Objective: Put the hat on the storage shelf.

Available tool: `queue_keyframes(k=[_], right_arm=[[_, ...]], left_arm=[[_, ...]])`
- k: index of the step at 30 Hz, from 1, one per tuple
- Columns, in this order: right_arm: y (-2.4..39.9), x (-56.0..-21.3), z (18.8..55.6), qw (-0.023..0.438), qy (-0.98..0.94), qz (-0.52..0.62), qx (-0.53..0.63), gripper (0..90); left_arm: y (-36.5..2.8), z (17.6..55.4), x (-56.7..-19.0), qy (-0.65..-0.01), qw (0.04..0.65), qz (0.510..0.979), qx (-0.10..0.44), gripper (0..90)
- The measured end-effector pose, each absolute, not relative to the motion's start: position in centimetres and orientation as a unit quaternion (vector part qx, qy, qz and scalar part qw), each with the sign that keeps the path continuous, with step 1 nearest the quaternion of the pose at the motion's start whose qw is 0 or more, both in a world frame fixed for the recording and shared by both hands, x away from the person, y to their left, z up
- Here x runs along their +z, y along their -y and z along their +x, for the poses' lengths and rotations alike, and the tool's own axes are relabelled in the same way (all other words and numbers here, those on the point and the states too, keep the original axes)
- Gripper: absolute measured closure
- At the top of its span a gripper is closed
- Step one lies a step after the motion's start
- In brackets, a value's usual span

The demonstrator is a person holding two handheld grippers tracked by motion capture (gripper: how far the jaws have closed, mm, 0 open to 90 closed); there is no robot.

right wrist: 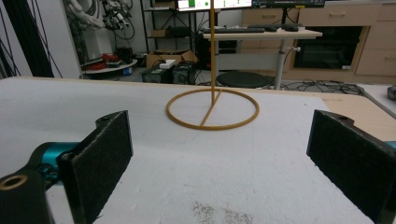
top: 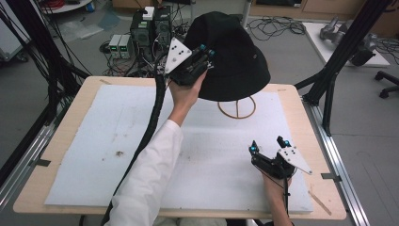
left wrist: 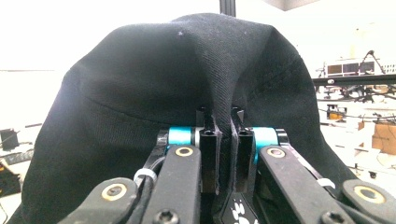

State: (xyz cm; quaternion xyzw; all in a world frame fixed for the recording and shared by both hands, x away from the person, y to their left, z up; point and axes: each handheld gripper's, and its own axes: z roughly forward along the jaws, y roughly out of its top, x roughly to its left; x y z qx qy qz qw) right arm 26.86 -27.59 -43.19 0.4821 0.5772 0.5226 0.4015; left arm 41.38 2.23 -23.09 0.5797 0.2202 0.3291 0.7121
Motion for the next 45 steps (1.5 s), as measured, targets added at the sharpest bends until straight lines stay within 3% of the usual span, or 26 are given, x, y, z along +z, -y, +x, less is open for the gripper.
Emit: queue_keyframes(k=[15, 24, 34, 45], right_arm=[[27.8, -43.2, 26.5, 0.404, -0.577, 0.484, 0.520, 5.9], [28.4, -43.4, 26.4, 0.400, -0.567, 0.498, 0.520, 6.0], [28.5, -43.5, 26.5, 0.390, -0.574, 0.493, 0.525, 5.9], [28.7, -43.5, 26.5, 0.396, -0.570, 0.494, 0.524, 6.0]], left_arm=[[4.3, 46.9, -21.1, -0.232, 0.704, 0.608, 0.285, 85.4], [7.6, 49.3, -22.7, -0.249, 0.674, 0.639, 0.274, 85.4], [8.7, 51.5, -25.5, -0.281, 0.637, 0.664, 0.271, 85.4], [8.4, 50.6, -27.4, -0.275, 0.629, 0.680, 0.257, 85.3]])
